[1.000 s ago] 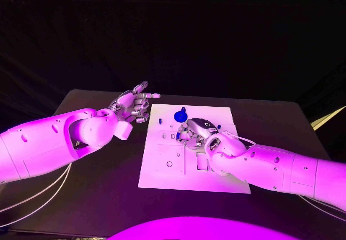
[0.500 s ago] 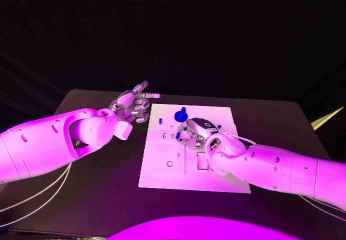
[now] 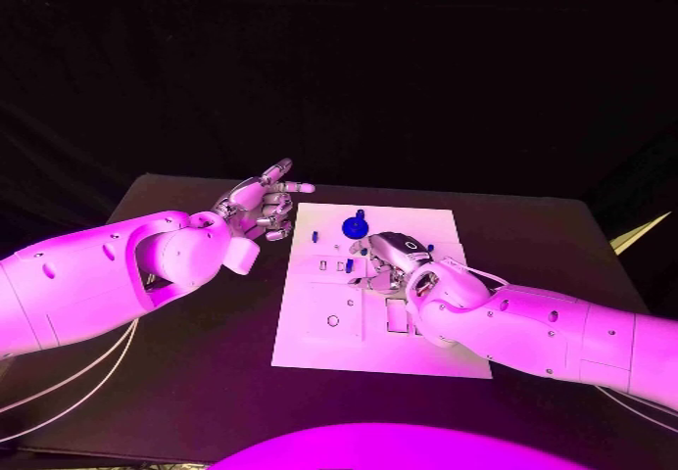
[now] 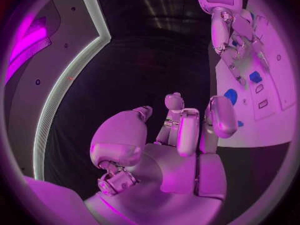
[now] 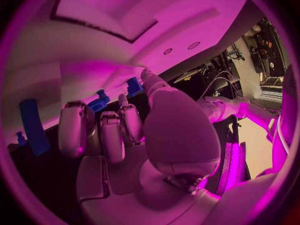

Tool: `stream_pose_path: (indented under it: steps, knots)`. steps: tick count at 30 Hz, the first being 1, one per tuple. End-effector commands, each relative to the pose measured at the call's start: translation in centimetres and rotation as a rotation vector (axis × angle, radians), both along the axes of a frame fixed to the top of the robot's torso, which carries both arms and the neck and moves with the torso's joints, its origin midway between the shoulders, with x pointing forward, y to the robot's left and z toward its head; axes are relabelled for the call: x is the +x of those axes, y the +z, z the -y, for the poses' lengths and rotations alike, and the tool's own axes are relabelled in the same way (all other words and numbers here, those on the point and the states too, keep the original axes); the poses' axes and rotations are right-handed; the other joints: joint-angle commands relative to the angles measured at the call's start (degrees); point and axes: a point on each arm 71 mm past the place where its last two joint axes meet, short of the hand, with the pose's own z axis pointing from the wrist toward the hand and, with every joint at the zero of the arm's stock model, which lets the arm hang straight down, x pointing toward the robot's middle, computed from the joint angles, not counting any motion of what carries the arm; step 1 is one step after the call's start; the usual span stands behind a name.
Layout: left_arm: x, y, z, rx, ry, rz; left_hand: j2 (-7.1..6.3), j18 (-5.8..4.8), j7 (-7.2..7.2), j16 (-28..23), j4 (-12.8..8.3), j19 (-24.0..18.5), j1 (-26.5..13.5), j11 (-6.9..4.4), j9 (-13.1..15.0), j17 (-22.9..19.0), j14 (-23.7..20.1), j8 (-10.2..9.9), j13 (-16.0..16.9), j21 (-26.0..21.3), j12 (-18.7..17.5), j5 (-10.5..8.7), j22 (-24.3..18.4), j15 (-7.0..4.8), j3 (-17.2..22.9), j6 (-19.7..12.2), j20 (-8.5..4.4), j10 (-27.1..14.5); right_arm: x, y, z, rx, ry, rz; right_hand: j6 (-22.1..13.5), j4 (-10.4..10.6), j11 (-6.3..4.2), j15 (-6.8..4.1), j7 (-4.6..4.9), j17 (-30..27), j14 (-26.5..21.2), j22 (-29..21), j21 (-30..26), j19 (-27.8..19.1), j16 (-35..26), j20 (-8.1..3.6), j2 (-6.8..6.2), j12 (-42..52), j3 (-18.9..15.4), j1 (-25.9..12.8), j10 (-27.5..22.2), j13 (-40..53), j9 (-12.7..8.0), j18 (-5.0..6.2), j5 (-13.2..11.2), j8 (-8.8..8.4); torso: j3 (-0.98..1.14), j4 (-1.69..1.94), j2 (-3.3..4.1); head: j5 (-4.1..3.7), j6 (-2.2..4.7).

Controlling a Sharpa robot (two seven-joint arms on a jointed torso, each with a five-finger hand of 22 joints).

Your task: Assemble the parts on the task board

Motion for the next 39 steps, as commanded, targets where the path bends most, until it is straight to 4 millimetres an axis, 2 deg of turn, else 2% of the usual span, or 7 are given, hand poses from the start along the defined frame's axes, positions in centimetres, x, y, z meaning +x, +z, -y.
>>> stream_pose_path:
  steps: [1, 10, 17, 25, 29, 32, 39]
  knots:
    - [0.1, 0.1, 0.0, 0.020, -0.007, 0.017, -0.30, 0.18, 0.35, -0.12, -0.18, -0.72, 1.21, -0.08, -0.40, 8.08, 2.96, -1.30, 0.71, -0.45, 0.30, -0.53, 0.11, 0.48, -0.53, -0.27, -0.17, -0.39, -0.4, 0.2, 0.1, 0.003, 0.011, -0.001, -4.32, 3.59, 0.16, 0.37, 0.63, 13.26, 5.15, 7.34, -0.91, -0.19, -1.05, 0.40, -1.01, -1.18, -2.68, 2.91, -1.30, 4.89, -1.11, 0.94, 0.85, -0.79, 0.07, -0.05, -0.04, 0.00, 0.02]
    - [0.4, -0.1, -0.2, 0.128, -0.023, 0.056, -5.12, 0.30, -0.06, -0.32, -2.31, -1.07, 9.95, -0.51, 0.13, 7.65, 2.80, -0.16, 0.35, -0.84, -0.08, -0.32, -0.60, 0.08, -0.13, -1.41, -0.56, -0.89, -1.4, 2.5, 1.2, 0.046, 0.030, 0.015, -6.32, 3.76, 0.41, 0.58, 0.89, 11.82, 4.40, 6.65, -2.51, -0.88, -2.19, 0.51, -1.91, -3.20, -4.03, 3.22, -2.67, 3.31, -1.93, 1.25, 1.03, -0.92, 0.22, -0.44, -0.36, -0.14, 0.37]
    - [1.0, -0.4, -0.1, 0.268, -0.052, 0.091, -7.90, 0.58, -0.23, -0.74, -4.60, -1.87, 15.75, -0.74, 1.76, 6.76, 2.44, 4.04, -0.93, -1.72, -1.08, -0.13, -2.04, -0.10, 2.98, 0.56, -0.72, -2.03, -1.7, 6.0, 2.6, 0.203, 0.043, 0.026, 3.29, 3.34, -0.52, -0.12, -0.24, 11.44, 4.23, 6.03, -4.13, -1.40, -2.48, 0.05, 1.65, -3.28, -1.11, 3.31, -2.90, 2.78, 0.66, 1.56, 0.23, 3.22, 0.51, -1.01, -0.91, -0.07, 0.65]
    - [1.9, -0.3, 0.3, 0.431, -0.100, 0.101, -10.04, 0.89, -1.47, -1.23, -5.86, -2.61, 18.56, -1.82, 5.80, 5.80, 2.11, 11.10, -2.38, -2.76, -2.25, 0.04, -3.61, -1.05, 7.84, 1.48, -1.51, -2.73, -0.5, 8.9, 5.2, 0.428, -0.042, -0.118, 4.85, 2.83, -1.29, -0.83, -1.06, 7.15, 1.83, 1.89, -13.14, -5.13, -6.17, -0.65, 3.39, -10.09, 1.17, 3.80, -7.62, -2.49, 1.41, 3.17, 0.00, 6.63, 0.79, -1.54, -1.55, 0.08, 0.88]
    - [2.4, -0.1, 0.9, 0.554, -0.157, 0.105, -11.23, 1.08, -1.87, -1.71, -6.38, -3.11, 19.06, -2.24, 7.68, 4.86, 1.78, 13.87, -2.96, -3.49, -2.78, 0.10, -4.66, -1.41, 10.78, 0.52, -1.91, -2.86, 0.8, 10.1, 7.4, 0.560, -0.116, -0.227, 3.89, 2.62, -1.17, -0.96, -1.04, -9.69, -8.10, -13.77, -42.85, -16.50, -23.51, -0.55, 3.81, -32.94, 4.59, 4.42, -21.45, -20.96, 1.58, 7.48, -0.08, 9.33, 0.95, -1.77, -1.98, 0.27, 1.10]
    - [2.8, 0.0, 1.5, 0.636, -0.202, 0.094, -11.66, 1.17, -2.11, -1.94, -6.16, -3.35, 18.71, -2.42, 8.50, 4.46, 1.64, 15.15, -2.95, -3.87, -2.81, 0.00, -5.19, -1.57, 11.84, 0.51, -2.05, -2.68, 1.6, 10.6, 8.9, 0.628, -0.156, -0.284, 3.78, 2.22, -0.92, -0.59, -0.68, -24.47, -16.18, -21.04, -51.45, -17.48, -42.42, -0.30, 2.95, -39.92, 8.61, 4.90, -23.54, -28.58, 1.30, 7.70, -0.08, 10.88, 1.06, -1.85, -2.29, 0.37, 1.05]
    - [3.5, 0.7, 3.3, 0.844, -0.329, 0.079, -12.81, 1.46, -2.07, -2.77, -4.58, -4.19, 16.72, -2.39, 9.63, 2.96, 1.08, 16.62, -4.34, -5.07, -3.70, -0.33, -6.86, -1.61, 12.62, -0.56, -2.17, -3.31, 3.0, 10.9, 11.4, 0.697, -0.180, -0.370, 4.89, 0.58, 0.58, 1.50, -0.23, -34.90, -18.87, -37.36, -66.00, -19.03, -64.33, 2.10, 0.33, -59.09, 17.38, 2.83, -20.83, -52.32, -0.39, 7.71, -0.24, 10.79, 1.34, -2.03, -2.78, 0.65, 1.03]
